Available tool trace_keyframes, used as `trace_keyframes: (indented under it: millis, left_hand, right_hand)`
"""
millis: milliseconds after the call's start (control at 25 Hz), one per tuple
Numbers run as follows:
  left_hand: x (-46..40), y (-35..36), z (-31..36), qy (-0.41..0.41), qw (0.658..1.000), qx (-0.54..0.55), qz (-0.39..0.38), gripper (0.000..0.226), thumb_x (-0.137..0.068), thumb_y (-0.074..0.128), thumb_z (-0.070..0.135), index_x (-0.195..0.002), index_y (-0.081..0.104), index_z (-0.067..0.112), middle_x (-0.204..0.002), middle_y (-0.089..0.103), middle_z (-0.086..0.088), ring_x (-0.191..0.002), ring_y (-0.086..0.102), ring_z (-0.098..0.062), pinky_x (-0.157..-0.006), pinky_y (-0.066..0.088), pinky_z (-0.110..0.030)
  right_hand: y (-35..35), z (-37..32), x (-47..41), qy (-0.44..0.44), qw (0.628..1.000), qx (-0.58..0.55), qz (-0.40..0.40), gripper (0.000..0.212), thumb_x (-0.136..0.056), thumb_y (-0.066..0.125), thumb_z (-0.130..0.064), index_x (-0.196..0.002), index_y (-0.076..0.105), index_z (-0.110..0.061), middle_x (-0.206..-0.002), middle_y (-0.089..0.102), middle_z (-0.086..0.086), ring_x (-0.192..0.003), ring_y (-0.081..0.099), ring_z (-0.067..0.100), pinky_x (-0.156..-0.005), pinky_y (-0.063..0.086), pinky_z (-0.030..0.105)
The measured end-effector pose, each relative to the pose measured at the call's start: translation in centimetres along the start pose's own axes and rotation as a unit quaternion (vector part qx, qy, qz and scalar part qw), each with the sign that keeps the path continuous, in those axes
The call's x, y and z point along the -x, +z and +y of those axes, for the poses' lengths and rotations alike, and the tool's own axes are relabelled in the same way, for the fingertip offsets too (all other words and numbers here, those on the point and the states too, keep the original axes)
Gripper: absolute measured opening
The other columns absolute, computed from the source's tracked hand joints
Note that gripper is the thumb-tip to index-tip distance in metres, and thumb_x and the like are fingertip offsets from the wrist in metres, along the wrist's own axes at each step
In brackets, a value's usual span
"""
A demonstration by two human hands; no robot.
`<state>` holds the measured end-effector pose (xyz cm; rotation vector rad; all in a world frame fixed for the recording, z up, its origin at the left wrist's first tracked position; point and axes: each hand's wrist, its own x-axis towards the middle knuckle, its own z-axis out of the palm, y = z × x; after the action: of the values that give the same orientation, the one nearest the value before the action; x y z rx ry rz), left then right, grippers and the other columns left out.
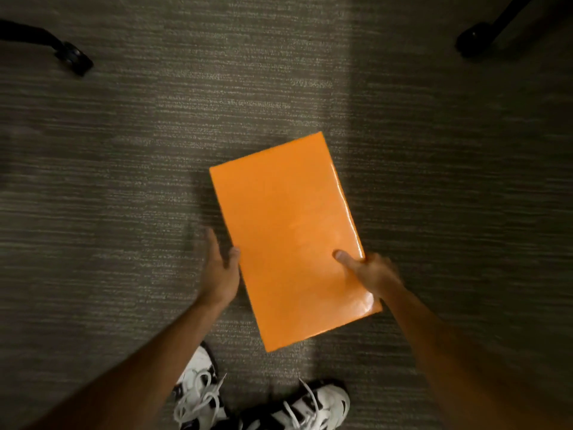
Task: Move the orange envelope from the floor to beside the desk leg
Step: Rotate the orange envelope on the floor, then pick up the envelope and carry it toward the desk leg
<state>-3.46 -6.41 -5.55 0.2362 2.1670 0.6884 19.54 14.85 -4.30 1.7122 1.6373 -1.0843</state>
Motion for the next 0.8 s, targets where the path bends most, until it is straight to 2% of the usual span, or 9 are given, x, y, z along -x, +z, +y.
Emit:
trace_keyframes:
  millis: [80, 200, 320, 400, 480, 560, 680, 720, 800]
  left_hand:
    - [1.5, 2.4, 1.0, -0.072, 0.988, 0.124, -0.066, 0.073, -0.104, 0.050, 0.035, -0.162, 0.008, 0.021, -0.164, 0.032, -0.009, -0.144, 0.040, -0.032, -0.109, 0.039, -0.038]
    - [2.1, 3.4, 1.9, -0.099, 0.986, 0.120, -0.064, 0.079, -0.100, 0.058, 0.038, -0.161, 0.011, 0.024, -0.163, 0.033, -0.004, -0.143, 0.041, -0.032, -0.113, 0.039, -0.045]
    - [2.5, 3.2, 0.9, -0.143, 0.979, 0.126, -0.065, 0.086, -0.091, 0.061, 0.057, -0.159, 0.022, 0.024, -0.160, 0.039, -0.005, -0.140, 0.044, -0.033, -0.112, 0.040, -0.049]
    - [3.0, 3.0, 0.2, -0.197, 0.966, 0.143, -0.091, 0.111, -0.063, 0.063, 0.086, -0.154, 0.036, 0.028, -0.153, 0.048, -0.005, -0.134, 0.051, -0.033, -0.110, 0.043, -0.053]
    - [2.6, 2.8, -0.4, -0.230, 0.952, 0.165, -0.117, 0.131, -0.035, 0.061, 0.099, -0.148, 0.041, 0.036, -0.150, 0.051, -0.002, -0.131, 0.054, -0.033, -0.109, 0.044, -0.057]
    - [2.4, 2.5, 0.0, -0.229, 0.950, 0.164, -0.136, 0.113, -0.046, 0.063, 0.094, -0.143, 0.045, 0.040, -0.144, 0.056, -0.001, -0.126, 0.057, -0.031, -0.107, 0.046, -0.056]
    - [2.7, 2.1, 1.2, -0.193, 0.958, 0.153, -0.146, 0.064, -0.082, 0.064, 0.066, -0.138, 0.051, 0.038, -0.135, 0.064, 0.001, -0.115, 0.064, -0.026, -0.101, 0.051, -0.052]
    - [2.9, 1.9, 1.6, -0.177, 0.961, 0.149, -0.148, 0.060, -0.085, 0.063, 0.063, -0.138, 0.052, 0.037, -0.133, 0.065, 0.001, -0.113, 0.065, -0.025, -0.100, 0.052, -0.052]
    - [3.4, 1.7, 3.0, -0.151, 0.968, 0.141, -0.145, 0.059, -0.088, 0.063, 0.059, -0.141, 0.052, 0.036, -0.132, 0.065, 0.002, -0.114, 0.065, -0.026, -0.100, 0.053, -0.053]
  right_hand:
    - [1.6, 1.0, 1.0, 0.029, 0.994, -0.093, -0.047, 0.082, -0.073, 0.061, -0.081, -0.116, 0.071, -0.011, -0.108, 0.070, 0.010, -0.096, 0.064, 0.027, -0.087, 0.048, 0.036]
    - [3.2, 1.6, 1.4, 0.007, 0.975, -0.223, -0.019, 0.064, -0.081, 0.069, -0.064, -0.117, 0.069, -0.011, -0.108, 0.070, 0.005, -0.101, 0.065, 0.025, -0.092, 0.048, 0.035]
    - [4.2, 1.0, 2.3, -0.020, 0.937, -0.349, 0.025, 0.036, -0.090, 0.074, -0.034, -0.121, 0.064, -0.020, -0.104, 0.069, -0.005, -0.109, 0.064, 0.022, -0.089, 0.046, 0.023]
    - [4.8, 1.1, 2.3, -0.023, 0.925, -0.378, 0.037, 0.025, -0.089, 0.075, -0.028, -0.112, 0.065, -0.024, -0.096, 0.069, -0.013, -0.107, 0.067, 0.022, -0.077, 0.046, 0.014]
    - [4.3, 0.8, 2.8, -0.023, 0.921, -0.388, 0.029, 0.022, -0.089, 0.075, -0.028, -0.109, 0.065, -0.024, -0.091, 0.067, -0.014, -0.102, 0.068, 0.021, -0.073, 0.045, 0.012]
    - [3.2, 0.5, 3.5, -0.010, 0.914, -0.406, 0.002, 0.025, -0.093, 0.071, -0.025, -0.115, 0.059, -0.024, -0.087, 0.060, -0.014, -0.082, 0.061, 0.010, -0.063, 0.043, 0.006]
    - [2.0, 1.2, 4.5, 0.009, 0.909, -0.417, -0.020, 0.044, -0.096, 0.067, -0.027, -0.135, 0.056, -0.010, -0.099, 0.056, -0.001, -0.071, 0.050, 0.004, -0.080, 0.042, 0.022]
    - [1.8, 1.7, 4.8, 0.019, 0.905, -0.424, -0.020, 0.046, -0.096, 0.066, -0.029, -0.135, 0.056, -0.008, -0.100, 0.057, 0.000, -0.071, 0.050, 0.002, -0.080, 0.043, 0.026]
    - [1.0, 2.4, 6.2, 0.032, 0.897, -0.440, -0.023, 0.039, -0.094, 0.067, -0.033, -0.129, 0.058, -0.016, -0.090, 0.060, -0.008, -0.071, 0.051, 0.001, -0.066, 0.045, 0.024]
